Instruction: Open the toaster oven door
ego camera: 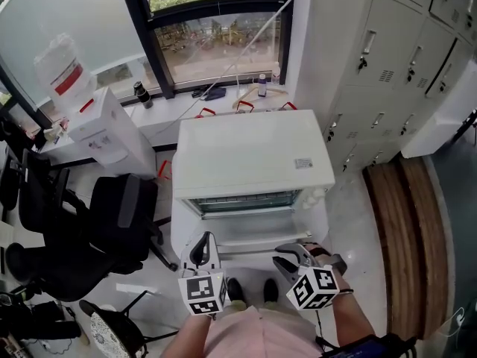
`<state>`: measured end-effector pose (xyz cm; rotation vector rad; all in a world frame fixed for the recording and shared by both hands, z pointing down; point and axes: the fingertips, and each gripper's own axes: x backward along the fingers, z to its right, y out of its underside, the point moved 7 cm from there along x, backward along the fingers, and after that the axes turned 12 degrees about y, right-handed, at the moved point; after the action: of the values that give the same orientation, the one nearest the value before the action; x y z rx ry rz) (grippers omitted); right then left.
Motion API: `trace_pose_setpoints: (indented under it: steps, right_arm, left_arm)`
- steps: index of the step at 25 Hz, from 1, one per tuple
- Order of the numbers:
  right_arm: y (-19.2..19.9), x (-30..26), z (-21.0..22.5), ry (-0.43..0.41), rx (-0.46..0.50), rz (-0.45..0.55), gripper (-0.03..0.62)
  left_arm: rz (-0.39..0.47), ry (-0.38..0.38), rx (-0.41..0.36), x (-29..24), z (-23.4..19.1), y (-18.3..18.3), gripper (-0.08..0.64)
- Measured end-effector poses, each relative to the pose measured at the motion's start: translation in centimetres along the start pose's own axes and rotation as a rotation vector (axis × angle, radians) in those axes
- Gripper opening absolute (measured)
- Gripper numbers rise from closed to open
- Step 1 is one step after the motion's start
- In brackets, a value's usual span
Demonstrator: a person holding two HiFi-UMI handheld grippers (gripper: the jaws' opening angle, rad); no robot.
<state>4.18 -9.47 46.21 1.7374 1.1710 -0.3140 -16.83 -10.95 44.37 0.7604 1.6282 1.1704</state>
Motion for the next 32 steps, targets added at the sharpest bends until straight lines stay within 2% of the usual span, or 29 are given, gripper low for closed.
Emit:
trace_pose_setpoints:
  steps: [13,16,19,22,24,26,28,32]
  right_arm:
    - [0.8,0.0,-1.1,-0.018,-0.021,0.001,0.088]
    - [0.9,0.0,-1.2,-0.018,-0.057,0.015,0.092]
    - [0.9,0.5,-0.7,-0.029,-0.185,0.079,0.089]
    - [0.6,2.0,1.3,-0.014,-0.401,0.182,0.083]
    - [0.9,2.8,3.6,0.066,-0.566,0.207,0.036]
    - [2.2,2.8,5.7,0.166,-0.702,0.170,0.001]
    - [3.4,2.3,6.7,0.221,-0.763,0.105,0.001]
    - [4.5,1.2,5.9,0.214,-0.742,0.025,0.001]
  left_arm:
    - [-0.055,0.011,0.036,0.0,0.0,1.8,0.012]
    - [-0.057,0.014,0.029,0.1,0.0,1.9,0.012]
    - [-0.057,0.016,0.029,0.1,-0.1,2.0,0.012]
    - [-0.057,0.021,0.021,0.1,0.0,2.0,0.012]
    - [-0.059,0.021,0.016,0.1,0.1,2.2,0.012]
    - [-0.065,0.016,0.010,0.2,0.2,2.4,0.012]
    - [-0.071,0.009,0.003,0.3,0.5,2.5,0.012]
    - [-0.079,-0.005,-0.008,0.3,0.6,2.7,0.012]
